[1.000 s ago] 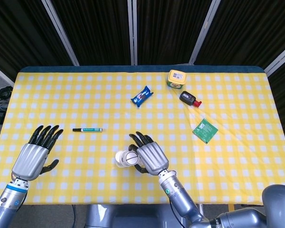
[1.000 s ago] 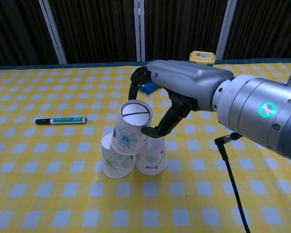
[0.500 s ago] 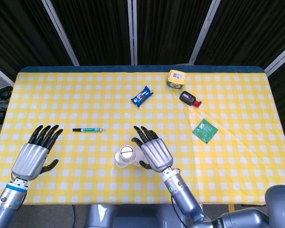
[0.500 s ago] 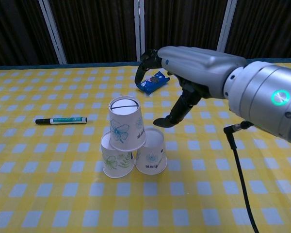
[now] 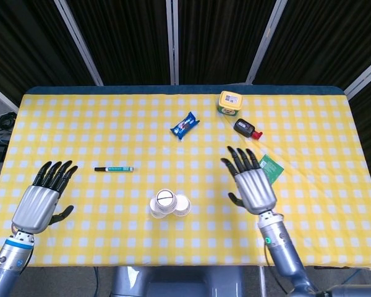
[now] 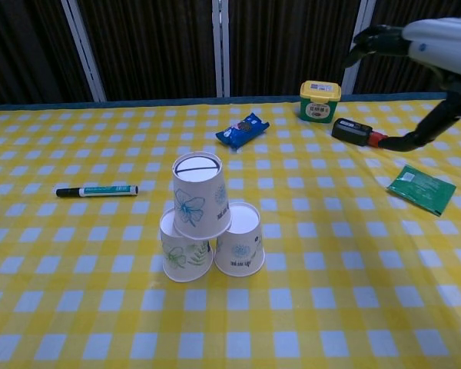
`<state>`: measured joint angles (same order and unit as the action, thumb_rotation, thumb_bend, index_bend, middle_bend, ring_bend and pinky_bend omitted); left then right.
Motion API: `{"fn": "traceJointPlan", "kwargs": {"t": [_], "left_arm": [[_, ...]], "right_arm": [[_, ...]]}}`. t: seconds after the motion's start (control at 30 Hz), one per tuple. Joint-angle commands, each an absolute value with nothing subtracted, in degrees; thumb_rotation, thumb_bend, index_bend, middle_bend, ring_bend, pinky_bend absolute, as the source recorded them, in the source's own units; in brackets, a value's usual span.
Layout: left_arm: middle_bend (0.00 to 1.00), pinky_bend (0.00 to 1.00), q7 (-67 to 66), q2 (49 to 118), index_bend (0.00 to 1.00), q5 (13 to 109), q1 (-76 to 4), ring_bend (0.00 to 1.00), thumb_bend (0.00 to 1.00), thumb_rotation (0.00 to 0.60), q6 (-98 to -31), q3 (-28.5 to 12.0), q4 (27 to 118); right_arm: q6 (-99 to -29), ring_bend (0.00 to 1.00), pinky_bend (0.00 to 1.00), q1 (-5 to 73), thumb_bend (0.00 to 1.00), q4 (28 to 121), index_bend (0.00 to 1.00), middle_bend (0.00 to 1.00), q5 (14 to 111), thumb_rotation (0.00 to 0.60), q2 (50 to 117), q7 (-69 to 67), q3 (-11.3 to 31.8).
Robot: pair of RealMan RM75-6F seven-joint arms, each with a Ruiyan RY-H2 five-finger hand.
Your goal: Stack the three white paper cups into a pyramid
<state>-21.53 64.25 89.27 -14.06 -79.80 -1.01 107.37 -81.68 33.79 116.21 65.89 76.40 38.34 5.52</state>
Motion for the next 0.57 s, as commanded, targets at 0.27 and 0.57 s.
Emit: {"fn": "traceJointPlan", "kwargs": {"t": [0.27,0.57], "left_arm": [[0.0,0.0,-20.0,66.8,0.0,91.1,-11.9,0.0,0.23,0.6,-83.1,-0.2,102.8],[0.0,0.0,-18.6,68.3,0.0,91.4,-9.9,0.0,0.23,0.6,-85.0,0.6,99.0]], "right_arm": [[-89.3,0.0,0.0,17.7,0.12,97.1,0.06,0.0,78.8,0.6,68.2,12.2,-5.3],[-91.7,0.0,0.0,12.8,0.12,89.7,0.05,0.0,82.4,0.6,68.7,4.1,-5.5]]}}
